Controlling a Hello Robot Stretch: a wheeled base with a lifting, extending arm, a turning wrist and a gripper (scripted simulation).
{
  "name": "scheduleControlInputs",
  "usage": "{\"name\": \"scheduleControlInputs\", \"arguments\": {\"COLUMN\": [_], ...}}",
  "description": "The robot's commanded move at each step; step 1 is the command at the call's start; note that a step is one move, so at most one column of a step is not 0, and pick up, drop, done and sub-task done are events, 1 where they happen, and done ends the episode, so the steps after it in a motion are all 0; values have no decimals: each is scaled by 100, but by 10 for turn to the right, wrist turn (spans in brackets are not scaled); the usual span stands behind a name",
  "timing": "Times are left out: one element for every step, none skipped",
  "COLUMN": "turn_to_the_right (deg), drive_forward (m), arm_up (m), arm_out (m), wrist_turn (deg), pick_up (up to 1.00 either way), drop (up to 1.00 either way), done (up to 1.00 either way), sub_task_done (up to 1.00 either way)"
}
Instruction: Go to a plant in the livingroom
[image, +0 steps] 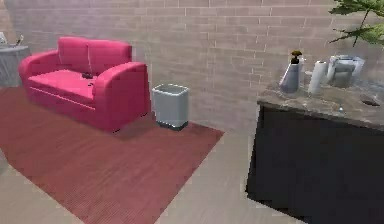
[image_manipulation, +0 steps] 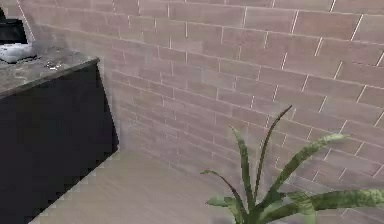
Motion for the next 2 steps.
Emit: {"name": "scheduleControlInputs", "arguments": {"turn_to_the_right": [-450,-150], "drive_forward": [0,0], "arm_up": [0,0], "arm_out": [0,0], "wrist_turn": [0,0], "pick_up": [0,0], "drop": [0,0], "done": [0,0], "sub_task_done": [0,0]}}
